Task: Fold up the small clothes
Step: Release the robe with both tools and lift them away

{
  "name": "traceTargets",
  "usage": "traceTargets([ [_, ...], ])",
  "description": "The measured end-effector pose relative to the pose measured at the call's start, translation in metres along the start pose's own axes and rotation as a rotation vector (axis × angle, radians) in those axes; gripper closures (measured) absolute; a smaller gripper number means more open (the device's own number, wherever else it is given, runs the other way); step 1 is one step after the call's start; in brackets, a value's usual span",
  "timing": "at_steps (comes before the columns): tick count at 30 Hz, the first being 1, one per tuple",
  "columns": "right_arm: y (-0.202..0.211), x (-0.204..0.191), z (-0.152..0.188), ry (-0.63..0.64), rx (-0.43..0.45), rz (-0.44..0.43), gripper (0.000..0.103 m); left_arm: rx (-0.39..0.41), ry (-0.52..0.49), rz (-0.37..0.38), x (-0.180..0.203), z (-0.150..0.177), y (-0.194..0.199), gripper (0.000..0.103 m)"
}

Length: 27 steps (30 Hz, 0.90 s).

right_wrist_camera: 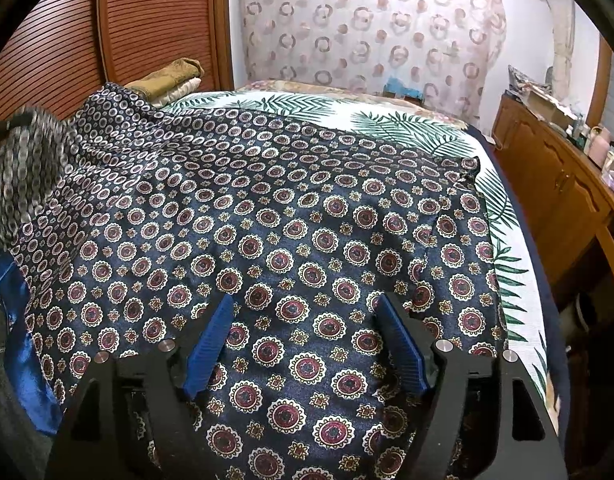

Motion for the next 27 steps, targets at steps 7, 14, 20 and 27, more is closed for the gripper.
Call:
traceTargets([
  [7, 0.01, 0.012, -0.009, -0.053, -0.01, 0.004, 0.027, 0.047, -0.094, 0.097, 0.052, -0.053, -0.021, 0.1],
  [14, 0.036, 0.02, -0.02, -0.064, 0.048, 0.027, 0.027, 0.071, -0.158, 0.189, 0.105, -0.082, -0.032, 0.1],
  [20, 0.053, 0.022, -0.026, -0.075, 0.091, 0.035, 0.027, 0.065, -0.208, 0.276, 0.147, -0.09, -0.036, 0.1],
  [27, 0.056, 0.018, -0.028, -0.092, 0.122, 0.019, 0.027, -0.085, -0.254, 0.317, 0.165, -0.059, -0.068, 0.087],
])
Point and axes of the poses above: each gripper's, at about its wrist camera, not at the fingertips, and y roughly against the way its jaws point, x to its right, z to its underside, the point moved 4 cm from there along -y, roughly the way its jaws point, and after that the axes turned 9 degrees about -z, right-handed, at the moved point
